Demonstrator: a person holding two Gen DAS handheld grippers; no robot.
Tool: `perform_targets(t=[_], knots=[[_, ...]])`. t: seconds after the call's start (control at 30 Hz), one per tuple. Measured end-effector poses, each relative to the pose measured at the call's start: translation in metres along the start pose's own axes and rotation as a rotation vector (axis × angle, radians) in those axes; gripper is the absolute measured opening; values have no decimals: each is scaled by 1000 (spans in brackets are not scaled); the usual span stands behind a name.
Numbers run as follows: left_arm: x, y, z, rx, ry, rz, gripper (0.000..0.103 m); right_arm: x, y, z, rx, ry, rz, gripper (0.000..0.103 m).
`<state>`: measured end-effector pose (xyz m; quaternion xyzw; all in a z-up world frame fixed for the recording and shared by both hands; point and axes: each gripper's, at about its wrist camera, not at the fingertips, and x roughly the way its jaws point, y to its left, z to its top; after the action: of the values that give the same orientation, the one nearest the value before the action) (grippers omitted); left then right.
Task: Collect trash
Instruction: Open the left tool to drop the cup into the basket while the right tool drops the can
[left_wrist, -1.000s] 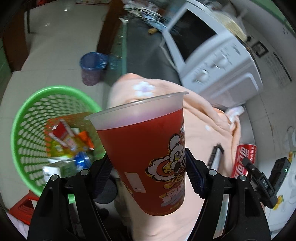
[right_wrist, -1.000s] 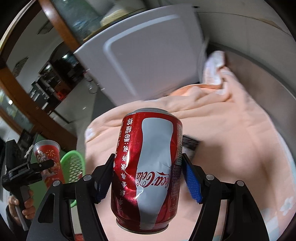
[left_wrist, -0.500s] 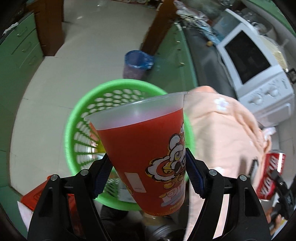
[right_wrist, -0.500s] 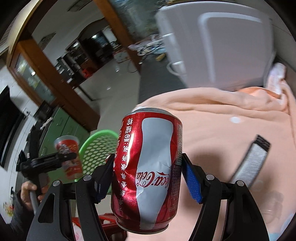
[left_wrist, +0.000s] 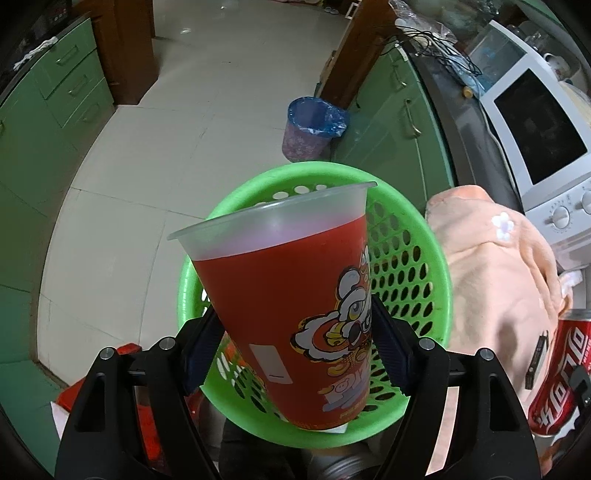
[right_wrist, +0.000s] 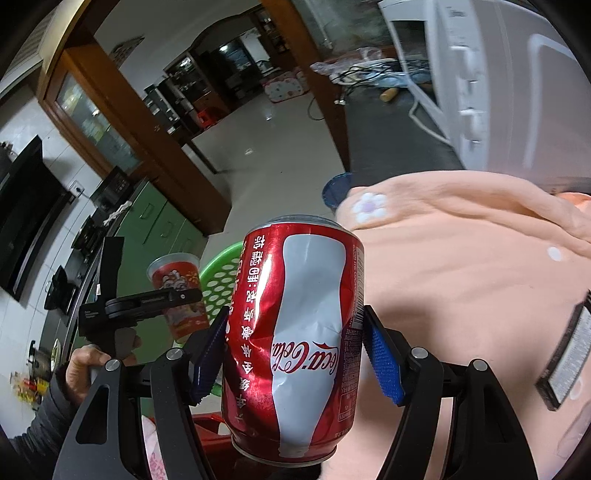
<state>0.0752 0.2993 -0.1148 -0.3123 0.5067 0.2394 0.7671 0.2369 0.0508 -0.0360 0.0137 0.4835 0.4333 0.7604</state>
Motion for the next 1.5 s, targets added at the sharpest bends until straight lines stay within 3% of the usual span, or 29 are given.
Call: perform_targets(t=[0.23, 1.03, 1.13, 1.2, 1.5], knots=[[2, 6, -3, 11, 3, 20, 80, 22, 20, 6, -17, 27, 27, 67], [-24, 34, -10, -68, -38, -11, 83, 92, 56, 3, -42, 134, 77, 67], [-25, 37, -10, -75, -38, -13, 84, 94, 57, 1, -44, 145, 82, 68], [-26, 38, -11, -78, -38, -15, 84, 93, 55, 0, -42, 144, 91, 75], [-31, 32, -13, -69, -40, -27, 85, 72, 54, -2, -33, 114, 89, 77]])
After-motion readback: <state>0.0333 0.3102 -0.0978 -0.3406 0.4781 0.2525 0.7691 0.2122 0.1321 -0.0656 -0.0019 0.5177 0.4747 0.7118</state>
